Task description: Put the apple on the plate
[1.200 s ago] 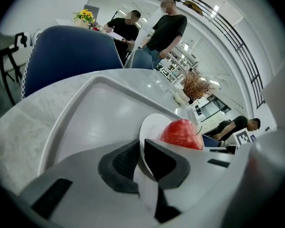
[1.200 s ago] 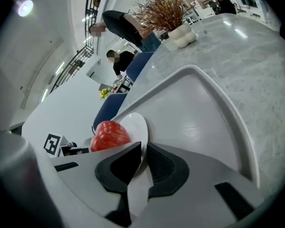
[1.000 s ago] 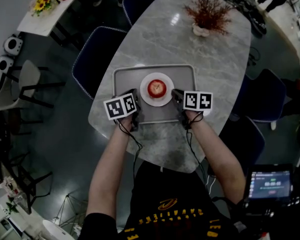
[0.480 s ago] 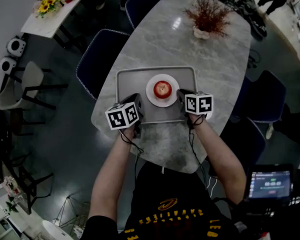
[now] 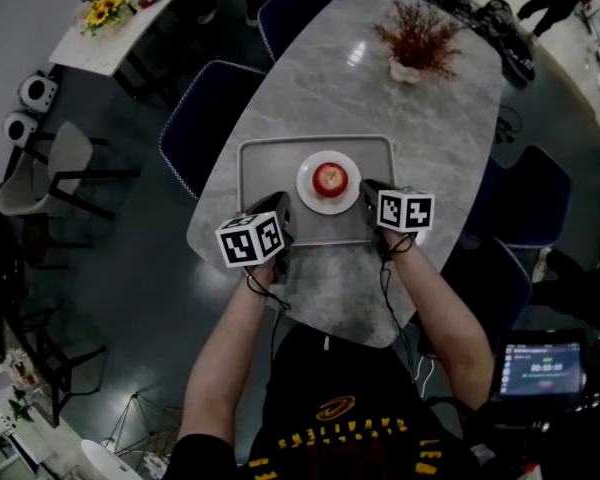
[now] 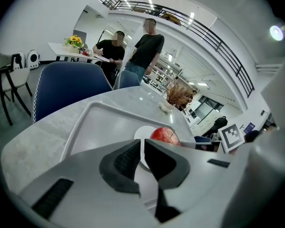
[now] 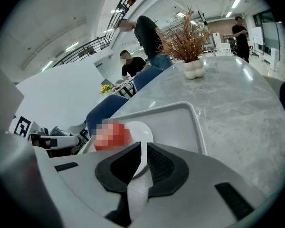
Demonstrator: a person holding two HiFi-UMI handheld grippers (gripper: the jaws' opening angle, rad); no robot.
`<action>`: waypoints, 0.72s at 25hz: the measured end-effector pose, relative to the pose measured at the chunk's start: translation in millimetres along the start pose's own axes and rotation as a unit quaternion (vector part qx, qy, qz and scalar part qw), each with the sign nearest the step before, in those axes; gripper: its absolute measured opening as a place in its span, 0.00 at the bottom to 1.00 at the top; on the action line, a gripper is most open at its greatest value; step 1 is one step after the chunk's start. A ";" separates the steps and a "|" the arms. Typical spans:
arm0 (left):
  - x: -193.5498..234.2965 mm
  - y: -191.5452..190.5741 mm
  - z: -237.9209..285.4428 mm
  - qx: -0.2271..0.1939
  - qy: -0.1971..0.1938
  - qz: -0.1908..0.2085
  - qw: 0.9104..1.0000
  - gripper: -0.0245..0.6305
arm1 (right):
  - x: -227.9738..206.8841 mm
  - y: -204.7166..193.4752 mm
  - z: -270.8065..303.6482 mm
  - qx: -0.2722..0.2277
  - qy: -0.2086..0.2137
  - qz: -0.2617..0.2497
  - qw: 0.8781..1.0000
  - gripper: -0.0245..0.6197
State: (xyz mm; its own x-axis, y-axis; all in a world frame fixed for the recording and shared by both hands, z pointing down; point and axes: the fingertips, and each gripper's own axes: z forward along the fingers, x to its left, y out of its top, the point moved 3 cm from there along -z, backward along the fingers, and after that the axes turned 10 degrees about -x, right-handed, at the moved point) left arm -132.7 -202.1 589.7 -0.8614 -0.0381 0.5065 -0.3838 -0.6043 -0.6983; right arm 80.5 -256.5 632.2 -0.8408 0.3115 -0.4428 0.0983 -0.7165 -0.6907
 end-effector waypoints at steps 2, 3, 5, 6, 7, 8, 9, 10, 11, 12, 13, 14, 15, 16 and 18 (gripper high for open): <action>-6.8 -1.4 -6.9 -0.006 -0.007 -0.001 1.000 0.07 | 8.3 4.6 -11.9 -0.015 0.010 -0.011 1.000 0.08; -10.8 -1.8 -12.9 -0.010 -0.011 -0.002 1.000 0.07 | 15.1 6.4 -20.0 -0.022 0.018 -0.015 0.999 0.08; -20.5 -1.8 -29.1 -0.018 -0.025 -0.003 1.000 0.07 | 32.2 8.5 -39.1 -0.036 0.036 -0.023 0.998 0.08; -26.4 -1.8 -38.0 -0.022 -0.034 -0.002 0.999 0.07 | 41.1 9.2 -49.1 -0.043 0.046 -0.026 0.998 0.08; -32.7 -1.8 -46.4 -0.025 -0.044 0.002 0.999 0.07 | 49.7 10.5 -58.6 -0.051 0.056 -0.029 0.997 0.08; -39.4 -1.7 -54.0 -0.030 -0.055 0.009 0.998 0.07 | 57.6 12.0 -67.3 -0.060 0.067 -0.032 0.995 0.08; -46.1 -1.5 -61.2 -0.035 -0.067 0.016 0.997 0.07 | 64.8 13.6 -75.2 -0.068 0.080 -0.033 0.994 0.08; -53.0 -1.4 -68.5 -0.041 -0.079 0.022 0.996 0.07 | 72.0 14.6 -82.9 -0.076 0.095 -0.033 0.992 0.08; -59.8 -1.8 -76.1 -0.048 -0.093 0.026 0.994 0.07 | 79.6 14.8 -90.9 -0.083 0.111 -0.033 0.990 0.08; -66.8 -2.6 -83.8 -0.054 -0.106 0.027 0.993 0.04 | 87.6 14.2 -99.2 -0.089 0.127 -0.033 0.987 0.08; -73.8 -3.7 -91.6 -0.059 -0.119 0.028 0.991 0.04 | 95.6 13.3 -107.7 -0.093 0.143 -0.033 0.985 0.07; -81.0 -4.9 -99.6 -0.064 -0.130 0.028 0.989 0.04 | 103.4 12.5 -116.4 -0.098 0.156 -0.034 0.982 0.05; -88.5 -5.7 -108.0 -0.068 -0.141 0.031 0.987 0.04 | 110.6 11.8 -125.1 -0.103 0.167 -0.035 0.980 0.05; -96.4 -6.4 -116.8 -0.073 -0.150 0.036 0.985 0.04 | 117.2 11.1 -133.8 -0.108 0.174 -0.037 0.978 0.05; -113.0 -7.9 -134.7 -0.084 -0.167 0.053 0.981 0.04 | 127.9 8.8 -151.0 -0.120 0.184 -0.040 0.975 0.05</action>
State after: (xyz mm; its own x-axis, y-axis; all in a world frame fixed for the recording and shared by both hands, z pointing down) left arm -77.2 -85.8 469.9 -0.7534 -0.3699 0.5437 -0.3712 -0.4433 -0.8159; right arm 54.2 -128.7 483.1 -0.6076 0.5942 -0.5271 0.1999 -0.5279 -0.8255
